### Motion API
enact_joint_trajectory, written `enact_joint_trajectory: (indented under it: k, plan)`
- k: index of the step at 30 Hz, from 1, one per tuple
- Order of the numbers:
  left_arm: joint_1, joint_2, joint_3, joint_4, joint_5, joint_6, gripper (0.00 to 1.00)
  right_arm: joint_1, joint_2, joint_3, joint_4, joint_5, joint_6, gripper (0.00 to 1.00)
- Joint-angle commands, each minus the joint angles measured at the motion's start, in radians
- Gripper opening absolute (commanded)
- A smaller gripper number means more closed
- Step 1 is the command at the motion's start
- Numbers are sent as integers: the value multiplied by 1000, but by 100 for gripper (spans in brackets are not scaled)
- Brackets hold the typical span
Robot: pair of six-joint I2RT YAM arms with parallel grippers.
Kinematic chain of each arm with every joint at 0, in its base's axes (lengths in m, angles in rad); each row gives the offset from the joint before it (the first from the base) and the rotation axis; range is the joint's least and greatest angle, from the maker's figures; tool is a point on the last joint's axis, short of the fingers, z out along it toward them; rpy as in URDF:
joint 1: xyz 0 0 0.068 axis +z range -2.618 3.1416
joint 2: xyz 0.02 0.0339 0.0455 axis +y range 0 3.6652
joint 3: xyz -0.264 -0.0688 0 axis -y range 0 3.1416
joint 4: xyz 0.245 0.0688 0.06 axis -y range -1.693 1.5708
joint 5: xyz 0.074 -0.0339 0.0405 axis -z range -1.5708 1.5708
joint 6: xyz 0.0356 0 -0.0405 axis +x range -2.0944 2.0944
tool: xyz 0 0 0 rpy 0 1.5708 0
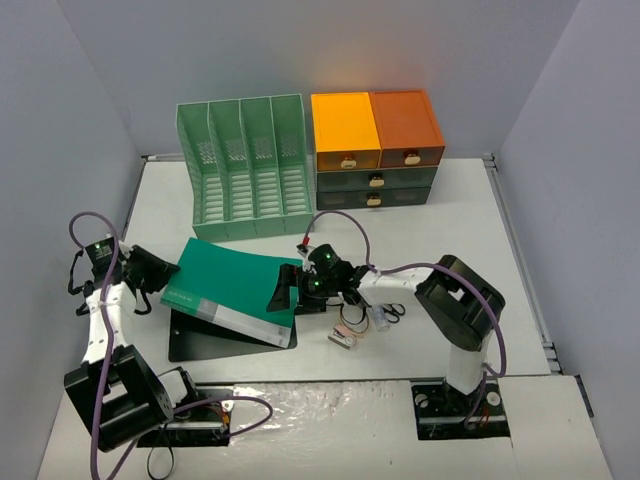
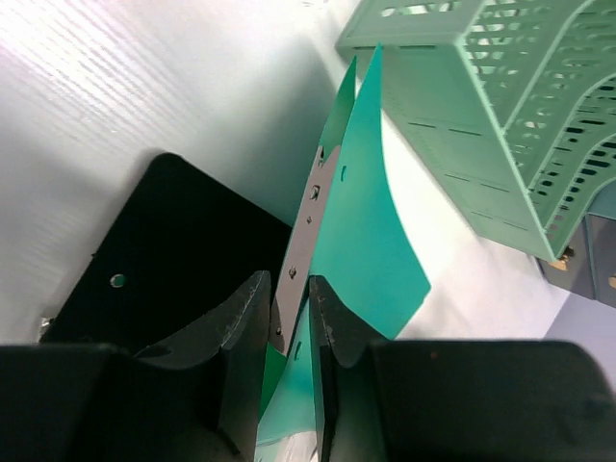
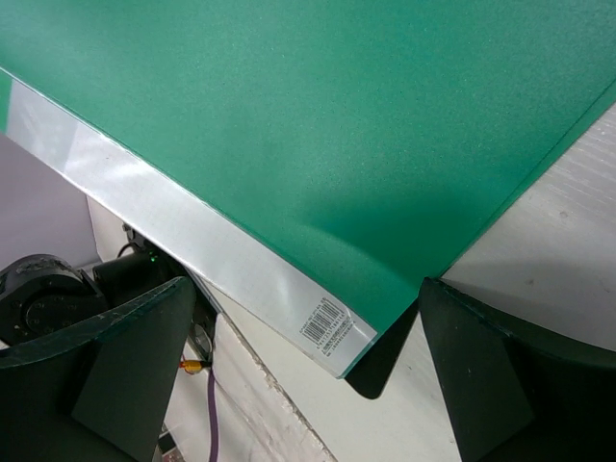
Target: Organize the desk
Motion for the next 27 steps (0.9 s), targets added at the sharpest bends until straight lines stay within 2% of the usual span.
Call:
enact_joint_trajectory:
  k: [1,8,21,24,27]
  plan:
    - [-46,-46,-51,-135,295,-93,2,37,72,29,56,-8,-25,100]
    - [-61,-115,-100,-125,380,-126,0,46,73,21,45,-12,-34,100]
    - [-75,-265,-183,-241,412,-82,0,73,49,16,25,4,-56,100]
    - [-76,-288,-192,-254,410,-50,0,89,17,38,-68,63,-97,100]
    - [-76,-296,-193,-259,409,-37,0,108,-36,53,-141,209,-151,100]
